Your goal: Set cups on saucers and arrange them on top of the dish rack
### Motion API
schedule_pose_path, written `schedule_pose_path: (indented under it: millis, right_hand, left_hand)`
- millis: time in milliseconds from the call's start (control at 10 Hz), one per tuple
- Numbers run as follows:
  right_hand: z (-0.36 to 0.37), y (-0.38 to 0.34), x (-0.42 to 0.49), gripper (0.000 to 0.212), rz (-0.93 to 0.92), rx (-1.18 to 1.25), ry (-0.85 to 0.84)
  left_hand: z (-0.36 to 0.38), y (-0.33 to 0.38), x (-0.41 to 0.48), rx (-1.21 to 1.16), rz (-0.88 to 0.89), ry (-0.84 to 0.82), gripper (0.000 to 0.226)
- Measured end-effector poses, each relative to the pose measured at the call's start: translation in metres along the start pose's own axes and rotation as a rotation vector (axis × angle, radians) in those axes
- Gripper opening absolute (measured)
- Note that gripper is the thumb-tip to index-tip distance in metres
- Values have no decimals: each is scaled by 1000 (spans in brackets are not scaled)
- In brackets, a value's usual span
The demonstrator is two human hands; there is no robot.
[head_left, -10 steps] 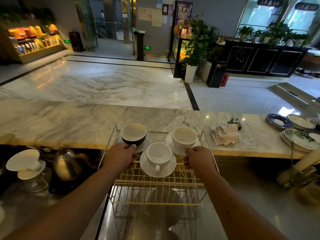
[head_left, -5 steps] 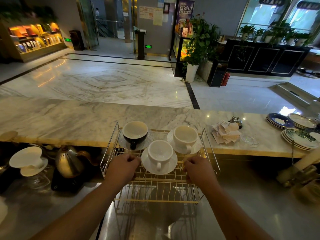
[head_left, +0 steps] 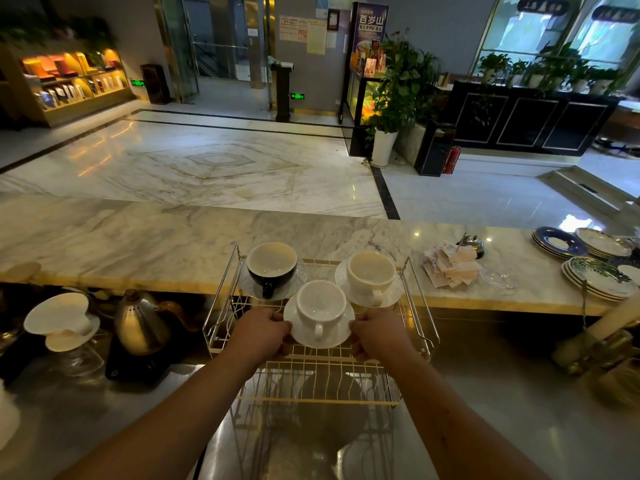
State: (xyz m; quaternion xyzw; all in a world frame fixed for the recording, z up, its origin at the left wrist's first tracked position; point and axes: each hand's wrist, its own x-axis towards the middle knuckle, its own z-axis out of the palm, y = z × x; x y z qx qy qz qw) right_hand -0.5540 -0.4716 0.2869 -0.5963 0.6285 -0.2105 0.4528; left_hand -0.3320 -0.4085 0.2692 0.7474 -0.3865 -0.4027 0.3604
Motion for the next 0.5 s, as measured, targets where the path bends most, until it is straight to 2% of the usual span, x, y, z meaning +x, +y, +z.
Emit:
schedule_pose_path:
  millis: [200, 300, 400, 500]
  right_hand:
    - [-1, 0, -6, 13, 7, 42, 9]
    - [-4, 0, -13, 16, -67, -63, 38]
    - [-8, 3, -22, 14, -159, -198, 89]
    - [-16, 12, -36, 6, -313, -372, 174]
  left_hand:
    - [-1, 2, -5, -36, -9, 2, 8]
    - [-7, 5, -12, 79, 30, 22, 2]
    - [-15, 3, -25, 184, 86, 20, 10]
    - [-23, -8, -48, 383, 193, 89, 29]
